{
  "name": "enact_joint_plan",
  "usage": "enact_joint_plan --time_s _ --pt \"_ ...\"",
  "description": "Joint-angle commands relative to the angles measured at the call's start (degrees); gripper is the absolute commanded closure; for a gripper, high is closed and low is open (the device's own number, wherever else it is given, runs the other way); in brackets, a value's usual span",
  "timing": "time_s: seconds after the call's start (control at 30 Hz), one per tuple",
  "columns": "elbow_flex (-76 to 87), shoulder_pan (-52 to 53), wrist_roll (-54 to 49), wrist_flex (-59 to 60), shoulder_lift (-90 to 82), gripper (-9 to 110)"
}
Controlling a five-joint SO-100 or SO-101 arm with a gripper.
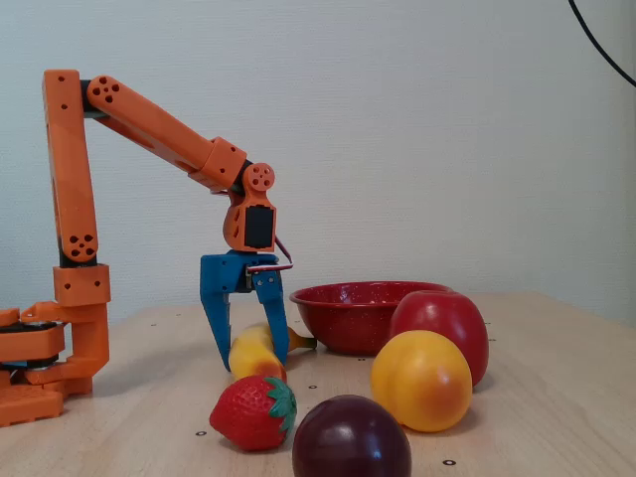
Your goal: Put the banana in the red bowl.
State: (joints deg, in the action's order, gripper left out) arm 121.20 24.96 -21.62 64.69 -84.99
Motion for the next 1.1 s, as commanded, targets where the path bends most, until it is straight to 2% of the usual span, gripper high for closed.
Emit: enact_joint_plan --time_s 0.0,1.07 --pt "1.2 -2.1 -0.3 2.9 -1.4 101" --pt "4.3 1.6 -5.4 14.3 -9.8 101"
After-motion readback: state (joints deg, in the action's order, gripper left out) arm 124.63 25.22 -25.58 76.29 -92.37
